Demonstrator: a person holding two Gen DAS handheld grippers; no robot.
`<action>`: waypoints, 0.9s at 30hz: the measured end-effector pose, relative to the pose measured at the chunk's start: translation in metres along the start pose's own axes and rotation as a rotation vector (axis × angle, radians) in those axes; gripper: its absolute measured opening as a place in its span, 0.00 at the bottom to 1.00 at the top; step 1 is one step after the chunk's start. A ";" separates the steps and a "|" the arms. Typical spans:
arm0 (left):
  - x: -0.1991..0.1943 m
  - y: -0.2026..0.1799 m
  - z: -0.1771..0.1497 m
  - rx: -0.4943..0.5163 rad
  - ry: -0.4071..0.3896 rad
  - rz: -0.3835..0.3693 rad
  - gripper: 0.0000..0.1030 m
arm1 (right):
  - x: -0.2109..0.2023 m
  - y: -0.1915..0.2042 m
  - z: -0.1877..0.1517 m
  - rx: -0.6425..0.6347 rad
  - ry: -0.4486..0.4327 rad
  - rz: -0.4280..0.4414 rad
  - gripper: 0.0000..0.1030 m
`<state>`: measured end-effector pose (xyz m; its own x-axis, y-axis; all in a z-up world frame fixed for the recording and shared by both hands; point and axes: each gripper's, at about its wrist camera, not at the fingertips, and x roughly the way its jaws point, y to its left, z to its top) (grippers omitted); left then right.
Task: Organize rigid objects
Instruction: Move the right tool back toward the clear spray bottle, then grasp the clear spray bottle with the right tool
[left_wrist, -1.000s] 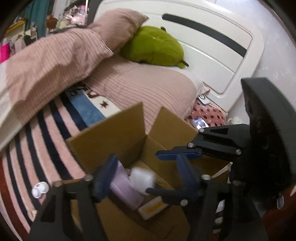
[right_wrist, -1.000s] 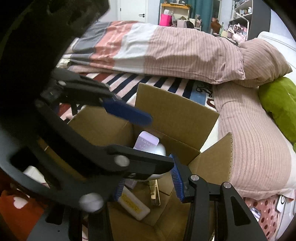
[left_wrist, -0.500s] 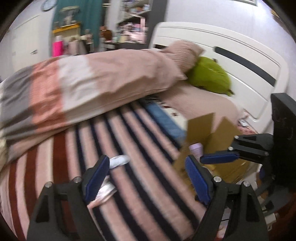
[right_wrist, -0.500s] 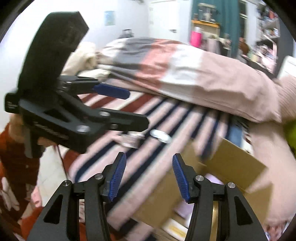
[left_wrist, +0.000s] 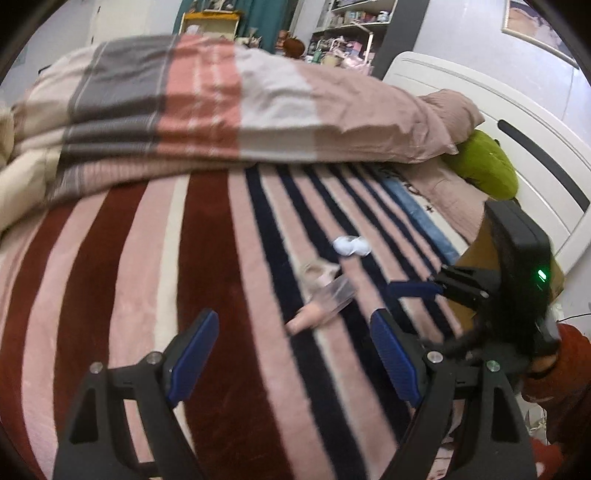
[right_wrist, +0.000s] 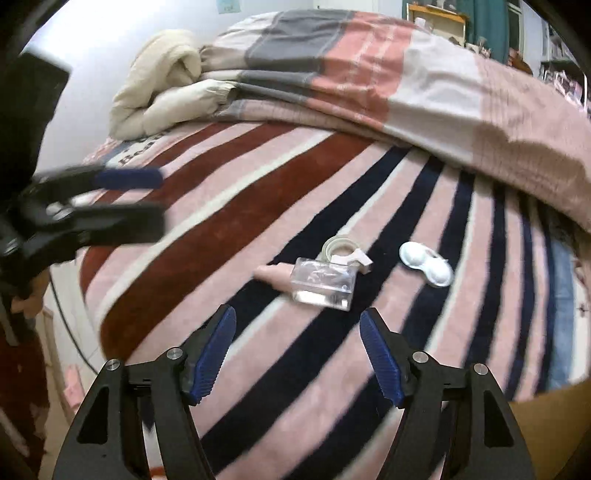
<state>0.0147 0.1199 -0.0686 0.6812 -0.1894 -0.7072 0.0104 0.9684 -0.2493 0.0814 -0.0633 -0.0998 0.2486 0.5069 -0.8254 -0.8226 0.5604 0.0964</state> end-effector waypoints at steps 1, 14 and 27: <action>0.005 0.007 -0.004 -0.009 0.009 0.003 0.80 | 0.011 -0.004 0.000 -0.003 0.000 -0.001 0.65; 0.022 0.024 -0.014 -0.042 0.034 -0.013 0.80 | 0.049 -0.006 0.003 -0.038 0.000 0.038 0.68; 0.011 0.026 -0.015 -0.058 0.028 -0.019 0.80 | 0.048 0.010 -0.003 -0.082 -0.005 0.026 0.59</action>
<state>0.0121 0.1409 -0.0928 0.6608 -0.2125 -0.7198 -0.0204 0.9536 -0.3002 0.0836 -0.0358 -0.1402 0.2285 0.5240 -0.8205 -0.8679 0.4915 0.0722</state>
